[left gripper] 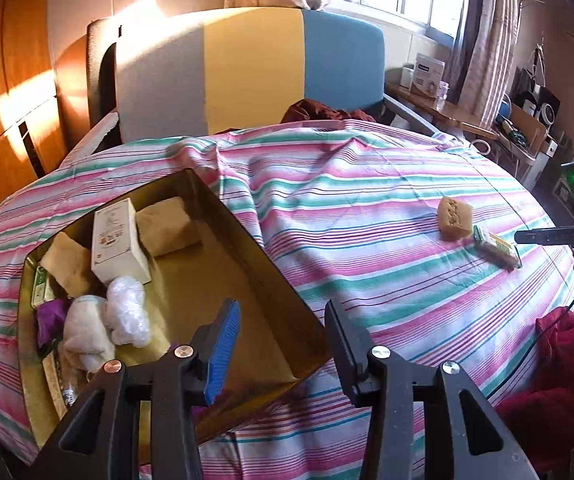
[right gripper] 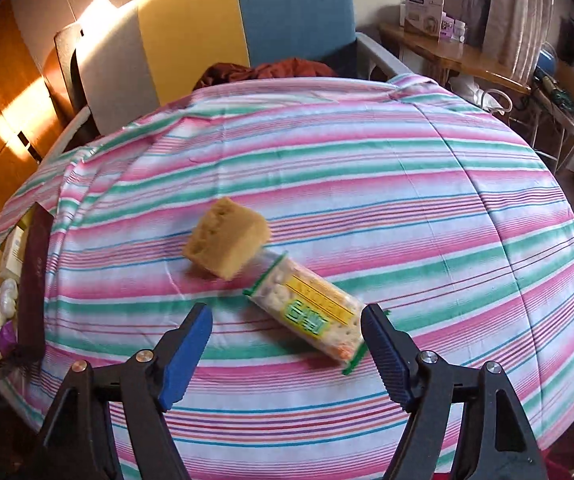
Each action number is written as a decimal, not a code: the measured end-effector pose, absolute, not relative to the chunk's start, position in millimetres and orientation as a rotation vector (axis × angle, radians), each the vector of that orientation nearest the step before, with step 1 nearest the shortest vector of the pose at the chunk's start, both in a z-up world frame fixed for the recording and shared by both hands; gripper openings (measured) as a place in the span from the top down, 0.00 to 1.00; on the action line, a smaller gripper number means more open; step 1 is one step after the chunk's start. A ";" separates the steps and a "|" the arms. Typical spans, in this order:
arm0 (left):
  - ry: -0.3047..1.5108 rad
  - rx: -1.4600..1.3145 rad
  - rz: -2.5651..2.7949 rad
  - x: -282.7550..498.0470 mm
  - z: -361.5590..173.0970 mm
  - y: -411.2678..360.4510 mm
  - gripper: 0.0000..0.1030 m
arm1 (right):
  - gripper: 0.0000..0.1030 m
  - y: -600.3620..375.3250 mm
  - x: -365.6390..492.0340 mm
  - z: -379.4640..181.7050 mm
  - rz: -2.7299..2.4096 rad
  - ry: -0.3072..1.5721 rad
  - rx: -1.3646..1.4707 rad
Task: Organize objects
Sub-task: 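Move both grippers back toward the yellow sponge and cracker packet, then grasp the WEIDAN cracker packet with the right gripper while the left grasps the yellow sponge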
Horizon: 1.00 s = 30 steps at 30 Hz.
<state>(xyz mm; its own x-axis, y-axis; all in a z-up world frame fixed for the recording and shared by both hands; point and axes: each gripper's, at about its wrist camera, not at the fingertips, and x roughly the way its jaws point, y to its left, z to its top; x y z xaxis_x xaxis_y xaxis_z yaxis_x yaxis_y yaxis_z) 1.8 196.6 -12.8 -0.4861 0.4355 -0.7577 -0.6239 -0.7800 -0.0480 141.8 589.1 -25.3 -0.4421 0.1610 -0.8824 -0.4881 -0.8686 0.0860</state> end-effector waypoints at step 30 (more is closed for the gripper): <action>0.393 -1.152 1.789 3.5 -62.3 416.6 0.38 | 0.54 620.7 128.9 -85.5 2.211 0.333 -1.557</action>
<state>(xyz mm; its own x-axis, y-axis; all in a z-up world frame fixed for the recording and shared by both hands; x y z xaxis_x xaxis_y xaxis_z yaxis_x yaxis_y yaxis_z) 3.5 416.6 -62.3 -0.1168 0.5350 -0.8367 -0.8364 -0.5073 -0.2076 128.9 620.7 -85.5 -0.2893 0.1949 -0.9372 -0.4626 -0.8856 -0.0414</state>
